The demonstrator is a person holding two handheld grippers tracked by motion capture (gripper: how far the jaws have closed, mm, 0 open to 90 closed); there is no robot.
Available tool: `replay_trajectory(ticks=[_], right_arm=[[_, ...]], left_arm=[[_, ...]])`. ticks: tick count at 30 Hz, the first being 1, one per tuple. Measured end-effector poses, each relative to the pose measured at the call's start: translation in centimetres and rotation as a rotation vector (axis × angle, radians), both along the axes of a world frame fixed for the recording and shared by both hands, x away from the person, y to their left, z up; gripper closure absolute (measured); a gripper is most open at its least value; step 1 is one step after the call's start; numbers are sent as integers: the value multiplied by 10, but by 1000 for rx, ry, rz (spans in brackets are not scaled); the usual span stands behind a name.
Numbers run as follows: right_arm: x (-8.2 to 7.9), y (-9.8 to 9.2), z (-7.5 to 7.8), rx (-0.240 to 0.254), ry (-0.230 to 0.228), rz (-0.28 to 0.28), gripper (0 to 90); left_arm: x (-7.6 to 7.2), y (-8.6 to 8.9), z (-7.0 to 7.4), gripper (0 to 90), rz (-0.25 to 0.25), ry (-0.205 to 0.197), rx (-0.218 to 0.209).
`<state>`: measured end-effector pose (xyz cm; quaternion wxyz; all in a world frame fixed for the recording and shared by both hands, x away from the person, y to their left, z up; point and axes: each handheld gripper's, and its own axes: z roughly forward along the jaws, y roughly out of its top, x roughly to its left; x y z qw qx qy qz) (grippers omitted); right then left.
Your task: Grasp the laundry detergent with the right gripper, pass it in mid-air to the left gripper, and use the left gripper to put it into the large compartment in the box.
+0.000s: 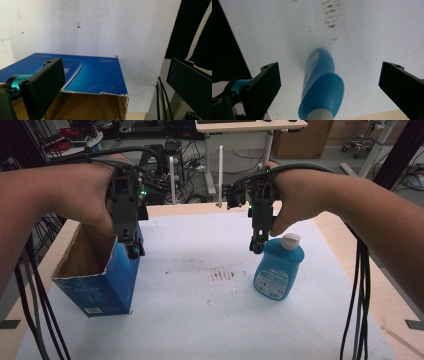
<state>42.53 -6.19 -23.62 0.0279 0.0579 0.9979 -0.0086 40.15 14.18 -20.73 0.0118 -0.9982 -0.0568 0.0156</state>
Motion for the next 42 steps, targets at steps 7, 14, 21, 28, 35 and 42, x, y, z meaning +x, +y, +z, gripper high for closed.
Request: replay_trajectory(ticks=[7,14,21,28,35,42], right_arm=[[17,-33,12,162,-73,-167,30],[23,-69,20,276,-144,-296,30],[20,-92,17,350,-148,-352,30],[9,-111,19,411,-155,-380,30],[-16,-140,22,505,-186,-436,30],[-56,-174,10,626,-201,-455,30]], left_arm=[[-3,-4,1,17,2,-4,5],[-3,-8,1,17,-3,-1,1],[-1,-8,0,17,-3,-2,0],[-1,-7,-1,17,-6,-4,-1],[-1,-8,0,17,-3,-7,2],[-2,-7,0,17,0,-8,0]])
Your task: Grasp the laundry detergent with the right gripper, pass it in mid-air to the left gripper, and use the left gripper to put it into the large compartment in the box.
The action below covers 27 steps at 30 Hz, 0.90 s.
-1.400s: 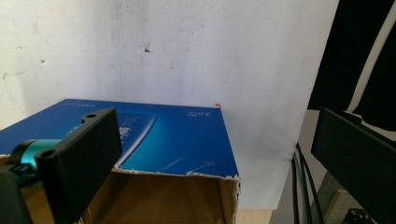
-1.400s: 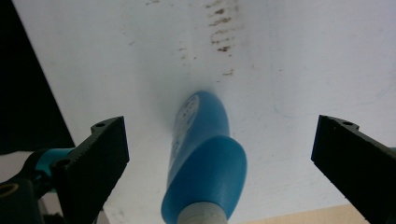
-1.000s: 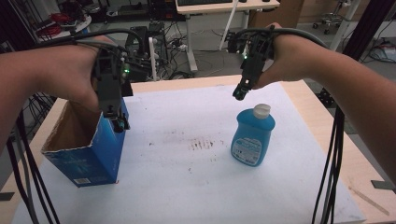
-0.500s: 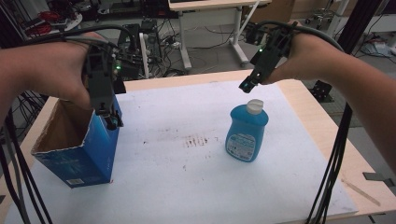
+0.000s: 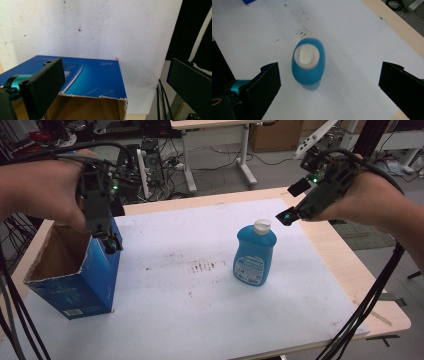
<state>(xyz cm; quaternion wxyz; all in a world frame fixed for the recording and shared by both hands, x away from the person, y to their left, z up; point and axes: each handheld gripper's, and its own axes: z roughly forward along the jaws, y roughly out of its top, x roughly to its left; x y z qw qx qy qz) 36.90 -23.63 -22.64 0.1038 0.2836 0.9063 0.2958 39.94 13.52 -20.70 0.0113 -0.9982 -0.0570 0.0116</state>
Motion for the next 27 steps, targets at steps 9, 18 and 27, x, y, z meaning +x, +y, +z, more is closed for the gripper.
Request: replay_trajectory(ticks=[9,18,27], right_arm=[[-32,-29,-28,79,-36,-50,30],[-48,-38,-58,137,-46,-65,29],[-53,-34,-91,246,-65,-89,29]], left_arm=[[0,-2,-1,17,0,0,5],[1,-4,-2,17,-2,2,1],[1,-3,-4,17,-3,6,8]])
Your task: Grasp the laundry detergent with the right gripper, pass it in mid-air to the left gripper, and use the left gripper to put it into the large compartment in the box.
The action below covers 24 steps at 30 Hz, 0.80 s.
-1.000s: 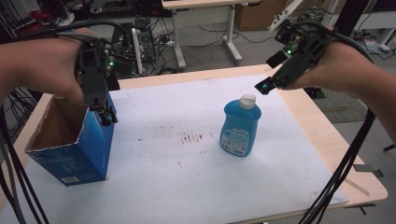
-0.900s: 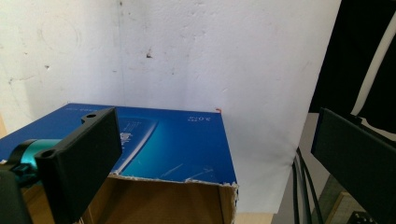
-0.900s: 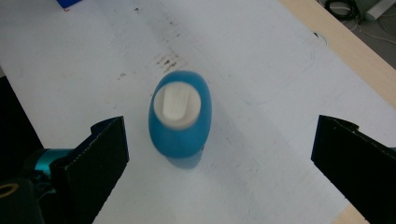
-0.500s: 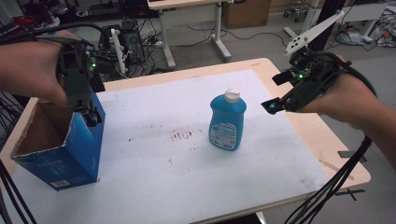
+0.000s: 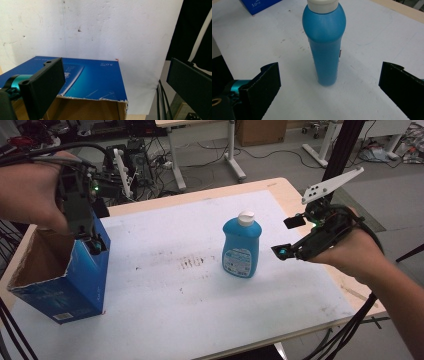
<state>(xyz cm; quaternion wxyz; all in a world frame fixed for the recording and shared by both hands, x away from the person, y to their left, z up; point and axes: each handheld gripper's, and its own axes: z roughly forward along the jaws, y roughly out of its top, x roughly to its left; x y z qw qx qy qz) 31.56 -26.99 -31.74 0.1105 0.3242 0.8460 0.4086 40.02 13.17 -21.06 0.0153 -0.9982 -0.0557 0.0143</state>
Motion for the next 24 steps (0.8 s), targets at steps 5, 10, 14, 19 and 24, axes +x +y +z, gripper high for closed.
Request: replay_trajectory(ticks=[5,10,14,19,24], right_arm=[[2,4,-14,23,-2,-2,29],[5,7,-28,34,8,-7,29],[8,9,-37,47,17,-9,29],[12,12,-47,67,27,-11,29],[20,19,-59,77,27,-16,29]], left_arm=[[-1,1,0,17,0,-4,-3],[-1,1,0,17,0,-2,3],[-1,1,-1,17,-4,1,1],[-1,1,-1,17,-6,-4,-3],[-1,4,-3,17,-10,-5,-10]])
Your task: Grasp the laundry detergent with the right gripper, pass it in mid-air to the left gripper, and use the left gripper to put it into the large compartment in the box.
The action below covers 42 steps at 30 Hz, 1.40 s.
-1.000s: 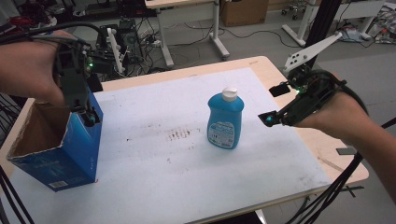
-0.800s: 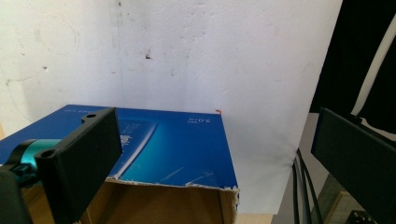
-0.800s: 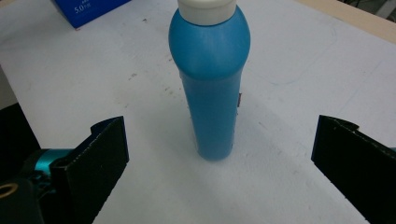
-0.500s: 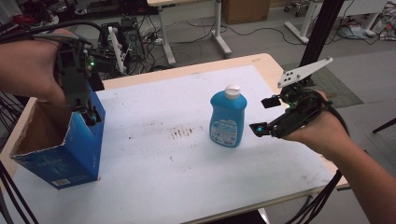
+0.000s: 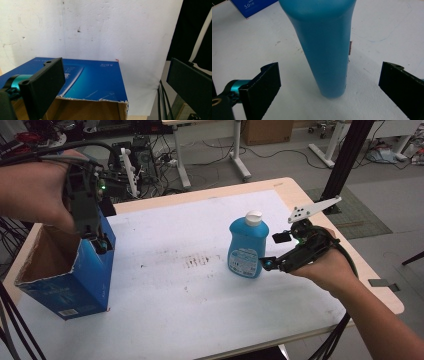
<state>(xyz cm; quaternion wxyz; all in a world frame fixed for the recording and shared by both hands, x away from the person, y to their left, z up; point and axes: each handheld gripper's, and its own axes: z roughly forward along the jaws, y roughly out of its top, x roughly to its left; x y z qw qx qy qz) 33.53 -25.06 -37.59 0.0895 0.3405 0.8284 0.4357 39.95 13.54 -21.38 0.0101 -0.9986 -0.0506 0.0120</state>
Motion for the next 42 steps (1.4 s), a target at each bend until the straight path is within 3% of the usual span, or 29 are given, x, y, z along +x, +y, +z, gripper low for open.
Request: replay_trajectory(ticks=[16,29,42], right_arm=[[17,21,-29,41,10,-27,29],[20,26,-37,112,-9,-53,32],[22,29,-41,138,-26,-59,97]], left_arm=[[0,8,-3,17,8,2,-12],[0,9,-4,17,5,3,-13],[1,11,-4,17,3,3,-6]])
